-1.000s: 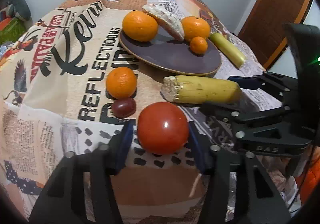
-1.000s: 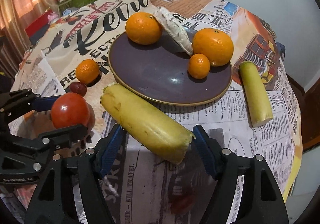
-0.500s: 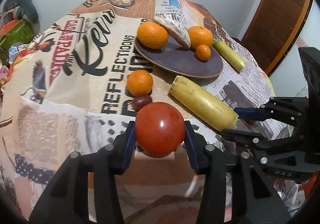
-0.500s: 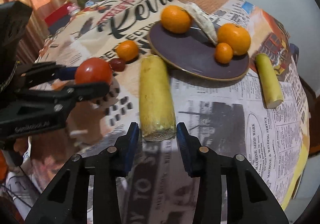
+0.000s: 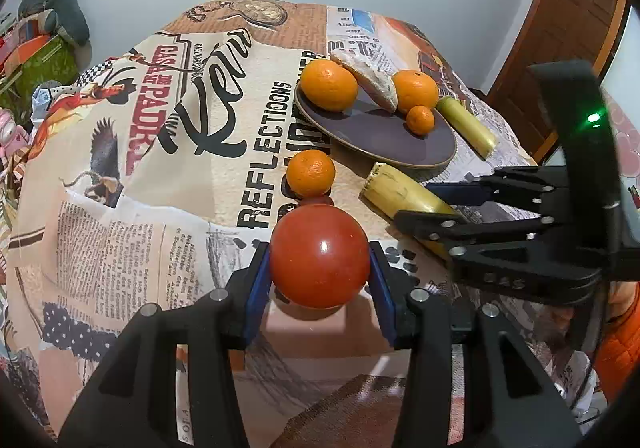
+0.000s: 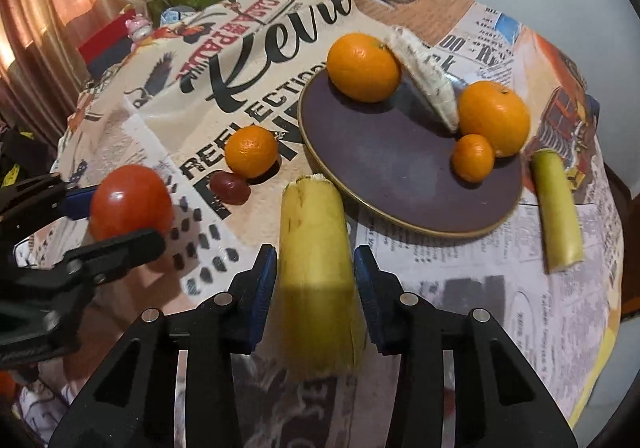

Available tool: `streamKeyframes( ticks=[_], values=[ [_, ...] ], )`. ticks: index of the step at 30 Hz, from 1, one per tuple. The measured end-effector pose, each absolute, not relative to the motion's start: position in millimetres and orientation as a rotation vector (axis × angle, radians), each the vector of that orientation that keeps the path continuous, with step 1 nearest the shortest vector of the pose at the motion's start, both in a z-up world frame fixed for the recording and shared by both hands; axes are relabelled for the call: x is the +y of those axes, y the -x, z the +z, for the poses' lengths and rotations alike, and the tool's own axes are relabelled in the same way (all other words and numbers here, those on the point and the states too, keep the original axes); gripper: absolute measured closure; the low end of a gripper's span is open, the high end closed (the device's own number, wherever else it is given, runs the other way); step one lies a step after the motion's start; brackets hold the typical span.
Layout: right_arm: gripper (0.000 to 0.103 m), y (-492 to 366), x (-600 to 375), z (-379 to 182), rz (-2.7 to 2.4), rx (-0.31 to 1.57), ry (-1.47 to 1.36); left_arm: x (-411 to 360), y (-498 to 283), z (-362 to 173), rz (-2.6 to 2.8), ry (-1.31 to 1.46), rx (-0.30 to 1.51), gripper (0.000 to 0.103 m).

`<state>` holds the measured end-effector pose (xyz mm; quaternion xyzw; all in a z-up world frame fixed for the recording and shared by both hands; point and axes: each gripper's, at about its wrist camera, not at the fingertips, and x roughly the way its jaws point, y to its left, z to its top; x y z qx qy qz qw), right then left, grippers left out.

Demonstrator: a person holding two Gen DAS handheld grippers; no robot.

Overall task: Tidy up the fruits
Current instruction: 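Lift the yellow cylinder upright with the right gripper while the left gripper carries the tomato toward the plate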

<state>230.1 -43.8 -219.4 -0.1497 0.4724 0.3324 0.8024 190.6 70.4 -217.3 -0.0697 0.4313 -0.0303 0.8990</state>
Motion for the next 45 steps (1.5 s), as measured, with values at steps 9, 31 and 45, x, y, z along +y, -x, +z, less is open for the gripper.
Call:
streamKeyframes(
  ticks=[9, 31, 45],
  values=[
    [0.067, -226, -51, -224, 0.707, 1.003, 0.291, 72, -194, -216, -0.050, 0.141, 0.888, 0.057],
    [0.067, -238, -104, -148, 0.609, 0.776, 0.115, 56, -231, -168, -0.077, 0.112, 0.770, 0.057],
    [0.067, -273, -103, -153, 0.595, 0.762, 0.094, 54, -274, -170, -0.082, 0.103, 0.760, 0.057]
  ],
)
